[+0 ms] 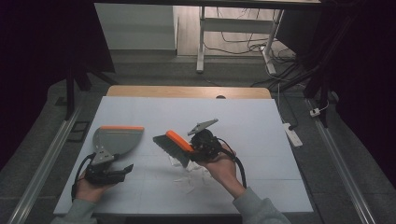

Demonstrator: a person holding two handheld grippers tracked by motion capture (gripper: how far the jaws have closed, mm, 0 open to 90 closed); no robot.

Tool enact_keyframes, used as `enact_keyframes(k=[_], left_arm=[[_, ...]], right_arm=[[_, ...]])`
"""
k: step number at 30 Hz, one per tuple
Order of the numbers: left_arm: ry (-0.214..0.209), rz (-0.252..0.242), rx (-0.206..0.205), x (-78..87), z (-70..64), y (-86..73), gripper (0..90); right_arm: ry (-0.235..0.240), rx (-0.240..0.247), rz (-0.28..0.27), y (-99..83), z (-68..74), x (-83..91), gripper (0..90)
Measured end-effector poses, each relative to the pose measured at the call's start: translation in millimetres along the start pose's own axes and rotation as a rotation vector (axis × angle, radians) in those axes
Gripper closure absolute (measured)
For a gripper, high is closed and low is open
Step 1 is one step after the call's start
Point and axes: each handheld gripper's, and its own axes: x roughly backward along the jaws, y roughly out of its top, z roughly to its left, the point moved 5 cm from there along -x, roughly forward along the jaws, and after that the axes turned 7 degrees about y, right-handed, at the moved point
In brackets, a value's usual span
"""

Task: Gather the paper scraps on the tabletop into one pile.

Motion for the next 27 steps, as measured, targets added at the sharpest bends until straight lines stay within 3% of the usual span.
enact_keyframes(k=[14,16,27], left_arm=[[-0.004,0.006,-0.008,-1.0,-1.7,0.1,29.2],[-0.005,0.006,-0.008,-1.3,-2.1,0.1,29.2],[-0.012,0.013,-0.014,-3.1,-3.5,-0.5,29.3]], right_arm=[[0.021,0.116,0.129,-31.5,31.4,18.4,66.8],[0.035,0.123,0.151,-35.5,36.1,16.0,66.8],[0.066,0.259,0.325,-50.1,59.8,-18.6,66.8]])
